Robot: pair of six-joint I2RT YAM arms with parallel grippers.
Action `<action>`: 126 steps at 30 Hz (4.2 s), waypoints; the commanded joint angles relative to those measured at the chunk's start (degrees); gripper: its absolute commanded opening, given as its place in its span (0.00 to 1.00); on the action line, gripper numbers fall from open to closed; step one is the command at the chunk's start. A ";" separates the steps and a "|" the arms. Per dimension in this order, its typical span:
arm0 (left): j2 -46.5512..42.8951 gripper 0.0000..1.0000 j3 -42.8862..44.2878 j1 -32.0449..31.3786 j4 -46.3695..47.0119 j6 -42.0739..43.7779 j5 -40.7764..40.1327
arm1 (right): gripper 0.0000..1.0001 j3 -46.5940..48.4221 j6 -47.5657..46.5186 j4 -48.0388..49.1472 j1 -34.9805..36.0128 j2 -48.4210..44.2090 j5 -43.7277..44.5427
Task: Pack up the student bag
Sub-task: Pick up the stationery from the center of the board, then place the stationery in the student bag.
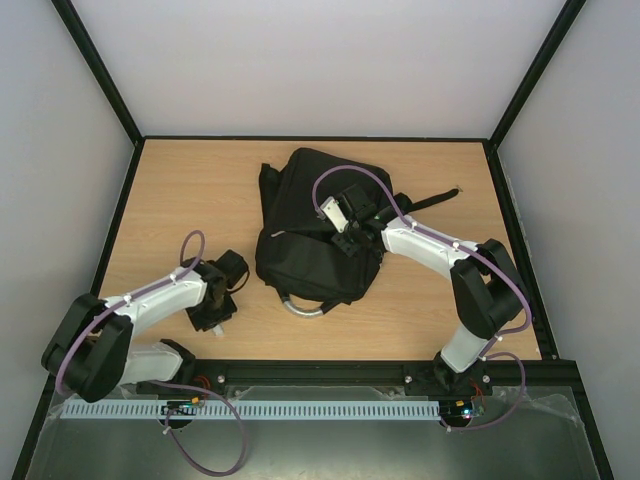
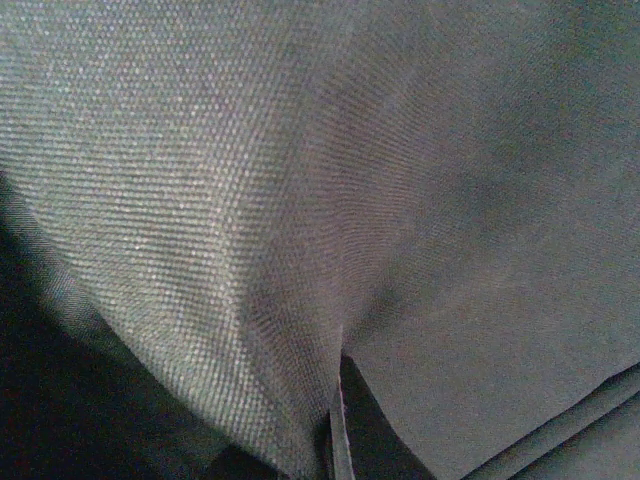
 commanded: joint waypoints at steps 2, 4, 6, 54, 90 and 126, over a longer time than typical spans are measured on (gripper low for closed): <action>1.84 0.17 -0.82 -3.49 2.28 -1.63 0.63 | 0.01 -0.44 -0.20 -5.16 0.07 0.62 -3.25; 1.96 0.09 -0.02 -4.60 2.69 -1.28 1.43 | 0.01 -0.44 -0.15 -5.21 0.07 0.62 -3.25; 1.12 0.03 2.11 -5.76 2.17 -0.84 1.59 | 0.01 -0.44 -0.10 -5.21 0.07 0.57 -3.24; 28.26 0.02 21.60 -2.81 61.72 2.63 23.47 | 0.01 -0.24 1.08 -5.21 -0.28 -2.17 -4.63; 22.38 0.11 16.62 -9.34 68.85 3.21 22.37 | 0.01 0.06 1.68 -5.29 -0.28 -2.71 -6.36; -4.65 0.66 7.67 -5.65 47.79 18.78 21.61 | 0.42 -14.07 -18.75 -10.70 -9.70 -15.66 3.04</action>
